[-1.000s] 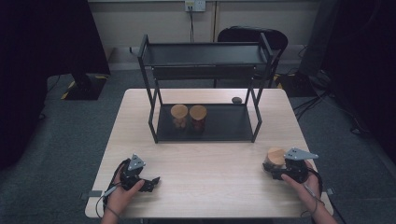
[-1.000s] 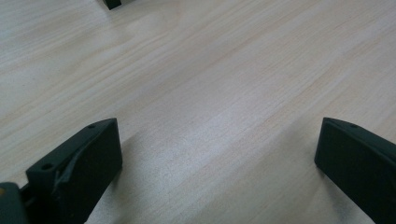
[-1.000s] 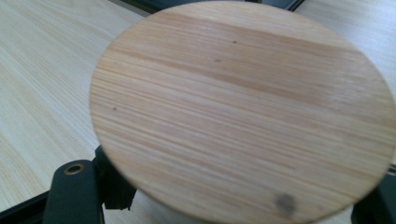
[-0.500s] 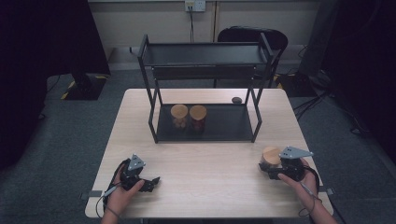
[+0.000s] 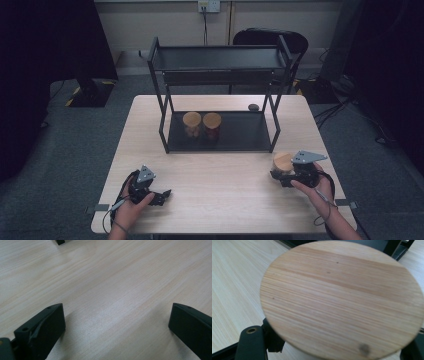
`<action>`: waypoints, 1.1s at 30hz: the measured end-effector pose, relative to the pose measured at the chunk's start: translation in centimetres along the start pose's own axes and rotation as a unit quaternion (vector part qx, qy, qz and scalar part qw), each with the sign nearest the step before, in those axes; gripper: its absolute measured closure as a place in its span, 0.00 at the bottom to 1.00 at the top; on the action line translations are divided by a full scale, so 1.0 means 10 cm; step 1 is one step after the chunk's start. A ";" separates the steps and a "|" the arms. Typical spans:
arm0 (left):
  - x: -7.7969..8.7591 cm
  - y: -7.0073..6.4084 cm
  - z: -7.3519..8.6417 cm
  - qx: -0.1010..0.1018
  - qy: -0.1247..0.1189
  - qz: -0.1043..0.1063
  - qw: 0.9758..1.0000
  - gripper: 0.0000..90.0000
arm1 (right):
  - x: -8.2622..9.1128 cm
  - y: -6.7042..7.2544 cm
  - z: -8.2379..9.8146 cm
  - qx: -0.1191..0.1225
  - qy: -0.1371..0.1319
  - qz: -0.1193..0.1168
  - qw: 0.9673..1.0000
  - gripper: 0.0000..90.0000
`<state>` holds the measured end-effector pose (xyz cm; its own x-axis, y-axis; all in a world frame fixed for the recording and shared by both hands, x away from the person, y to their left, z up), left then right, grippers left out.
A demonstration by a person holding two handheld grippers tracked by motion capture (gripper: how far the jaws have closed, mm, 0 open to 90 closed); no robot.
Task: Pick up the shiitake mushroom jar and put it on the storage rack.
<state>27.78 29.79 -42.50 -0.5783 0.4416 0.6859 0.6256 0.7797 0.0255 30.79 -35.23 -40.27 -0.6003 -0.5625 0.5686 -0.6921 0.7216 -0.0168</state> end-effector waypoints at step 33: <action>0.00 0.00 0.00 0.000 0.000 0.000 1.000 0.00 | -0.34 0.07 -0.41 0.007 0.010 -0.028 1.000 0.28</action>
<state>27.78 29.79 -42.50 -0.5782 0.4417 0.6860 0.6257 0.7797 0.0254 33.97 -31.11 -38.85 -0.5516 -0.5937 0.5859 -0.7305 0.6829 0.0042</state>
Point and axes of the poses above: each handheld gripper's, and its own axes: x roughly backward along the jaws, z roughly out of its underside, y roughly to its left, the point moved 1 cm from there along -x, roughly forward along the jaws, and after that the axes turned 1 degree about -x, right-handed, at the moved point
